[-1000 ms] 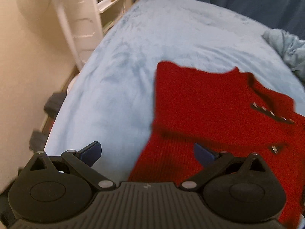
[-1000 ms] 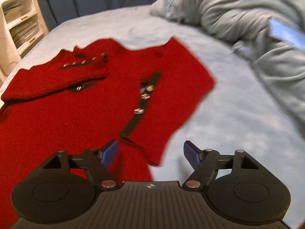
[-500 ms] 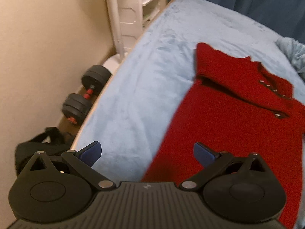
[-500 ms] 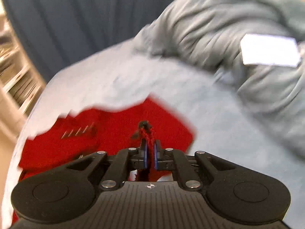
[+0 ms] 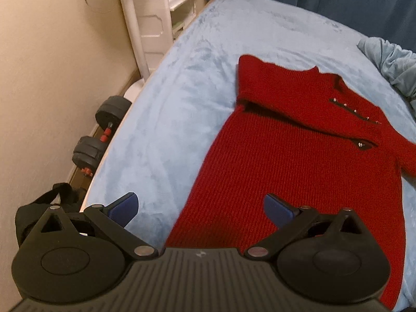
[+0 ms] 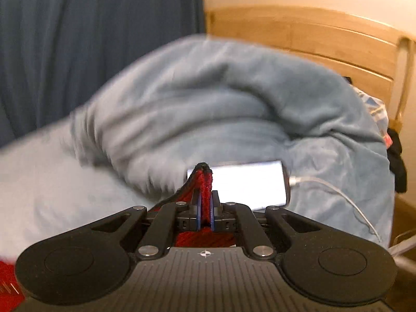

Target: Fold small clothes

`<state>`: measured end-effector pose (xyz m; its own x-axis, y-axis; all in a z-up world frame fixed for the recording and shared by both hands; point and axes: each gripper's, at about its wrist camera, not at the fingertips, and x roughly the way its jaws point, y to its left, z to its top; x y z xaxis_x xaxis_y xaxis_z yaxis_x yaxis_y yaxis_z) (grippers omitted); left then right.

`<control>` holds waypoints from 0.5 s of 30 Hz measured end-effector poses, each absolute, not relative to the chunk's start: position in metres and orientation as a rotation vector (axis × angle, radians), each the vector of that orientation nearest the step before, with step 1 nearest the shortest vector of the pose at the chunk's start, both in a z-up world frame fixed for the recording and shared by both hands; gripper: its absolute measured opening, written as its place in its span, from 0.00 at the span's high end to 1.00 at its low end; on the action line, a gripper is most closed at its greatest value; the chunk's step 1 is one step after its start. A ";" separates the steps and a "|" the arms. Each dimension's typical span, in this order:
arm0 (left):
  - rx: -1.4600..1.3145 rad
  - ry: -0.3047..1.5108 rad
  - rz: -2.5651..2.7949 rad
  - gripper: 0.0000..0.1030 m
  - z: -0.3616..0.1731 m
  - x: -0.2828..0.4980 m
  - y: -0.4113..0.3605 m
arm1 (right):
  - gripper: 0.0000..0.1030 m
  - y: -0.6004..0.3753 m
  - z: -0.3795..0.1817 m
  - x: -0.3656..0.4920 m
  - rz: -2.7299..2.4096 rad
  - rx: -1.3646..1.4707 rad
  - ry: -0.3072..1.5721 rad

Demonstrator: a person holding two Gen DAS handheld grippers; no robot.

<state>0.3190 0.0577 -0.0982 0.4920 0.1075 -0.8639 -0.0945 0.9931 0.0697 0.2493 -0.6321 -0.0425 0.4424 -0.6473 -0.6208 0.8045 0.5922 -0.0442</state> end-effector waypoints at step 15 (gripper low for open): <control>-0.068 1.023 0.114 0.00 -0.107 0.319 0.089 | 0.94 -0.409 -0.012 0.422 -0.410 -0.004 0.695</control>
